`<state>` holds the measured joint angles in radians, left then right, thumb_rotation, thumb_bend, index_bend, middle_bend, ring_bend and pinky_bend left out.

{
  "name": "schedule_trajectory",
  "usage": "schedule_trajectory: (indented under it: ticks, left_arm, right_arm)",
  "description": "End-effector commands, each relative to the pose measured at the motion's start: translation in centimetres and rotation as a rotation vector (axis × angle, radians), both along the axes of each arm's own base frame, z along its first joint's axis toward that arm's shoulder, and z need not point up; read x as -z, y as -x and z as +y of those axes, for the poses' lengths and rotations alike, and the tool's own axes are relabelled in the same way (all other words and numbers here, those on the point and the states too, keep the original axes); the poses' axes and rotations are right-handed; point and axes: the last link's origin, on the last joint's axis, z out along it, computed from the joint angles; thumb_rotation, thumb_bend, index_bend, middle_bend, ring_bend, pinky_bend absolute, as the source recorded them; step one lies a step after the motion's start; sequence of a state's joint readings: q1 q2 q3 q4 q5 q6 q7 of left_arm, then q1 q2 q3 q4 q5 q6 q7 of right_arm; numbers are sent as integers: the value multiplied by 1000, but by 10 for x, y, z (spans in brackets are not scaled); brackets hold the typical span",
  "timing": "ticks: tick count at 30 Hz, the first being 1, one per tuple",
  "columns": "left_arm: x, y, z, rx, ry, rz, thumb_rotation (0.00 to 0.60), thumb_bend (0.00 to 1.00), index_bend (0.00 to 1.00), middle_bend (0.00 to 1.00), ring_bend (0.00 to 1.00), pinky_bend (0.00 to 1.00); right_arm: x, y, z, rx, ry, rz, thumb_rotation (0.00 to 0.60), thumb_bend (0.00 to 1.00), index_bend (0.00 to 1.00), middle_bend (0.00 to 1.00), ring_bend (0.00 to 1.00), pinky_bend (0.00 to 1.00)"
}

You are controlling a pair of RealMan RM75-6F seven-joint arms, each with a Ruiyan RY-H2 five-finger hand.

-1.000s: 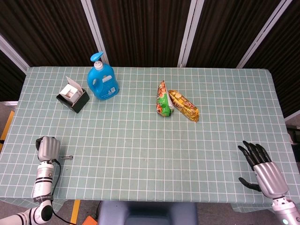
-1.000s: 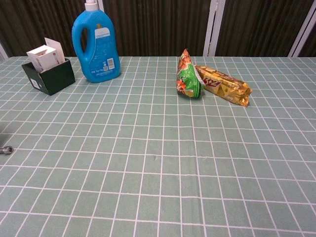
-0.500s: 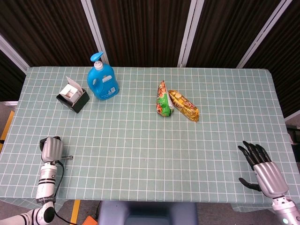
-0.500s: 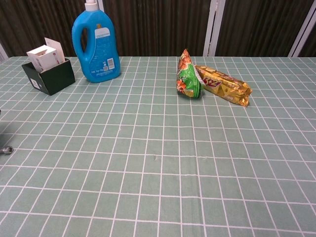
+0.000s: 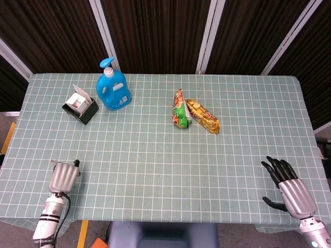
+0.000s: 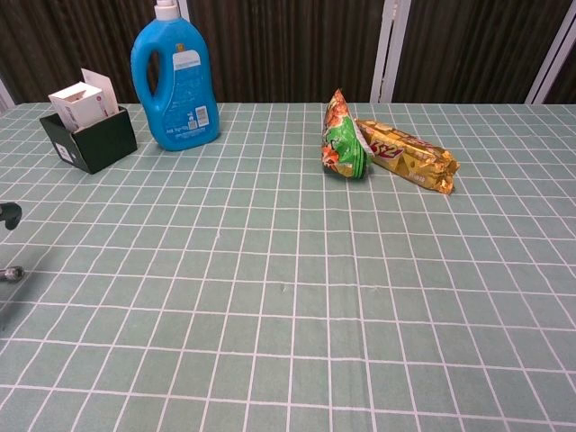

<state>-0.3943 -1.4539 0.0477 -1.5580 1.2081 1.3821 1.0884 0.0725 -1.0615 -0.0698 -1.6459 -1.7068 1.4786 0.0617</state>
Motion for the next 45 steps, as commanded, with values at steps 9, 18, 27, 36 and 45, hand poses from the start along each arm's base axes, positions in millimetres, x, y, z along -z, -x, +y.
schedule_trajectory:
  ticks: [9, 18, 27, 36, 45]
  left_arm:
    - [1, 66, 12, -121, -54, -785, 600, 391, 427, 1000, 1000, 1000]
    - [10, 91, 12, -135, -100, -743, 600, 389, 428, 1000, 1000, 1000]
    - [5, 95, -2, -118, -114, -745, 600, 389, 433, 1000, 1000, 1000]
    - [11, 98, -3, -149, -97, -733, 600, 389, 448, 1000, 1000, 1000]
    - [15, 98, -1, -156, -87, -720, 600, 386, 483, 1000, 1000, 1000]
  right_arm:
    - [1, 0, 0, -1, -8, 1, 600, 274, 0, 0, 0, 0]
    - [2, 1, -1, 2, -6, 5, 600, 274, 0, 0, 0, 0]
    - [1, 0, 0, -2, -5, 3, 600, 274, 0, 0, 0, 0]
    - [1, 0, 1, -4, -3, 2, 600, 274, 0, 0, 0, 0]
    - [1, 0, 0, -3, -4, 3, 600, 274, 0, 0, 0, 0]
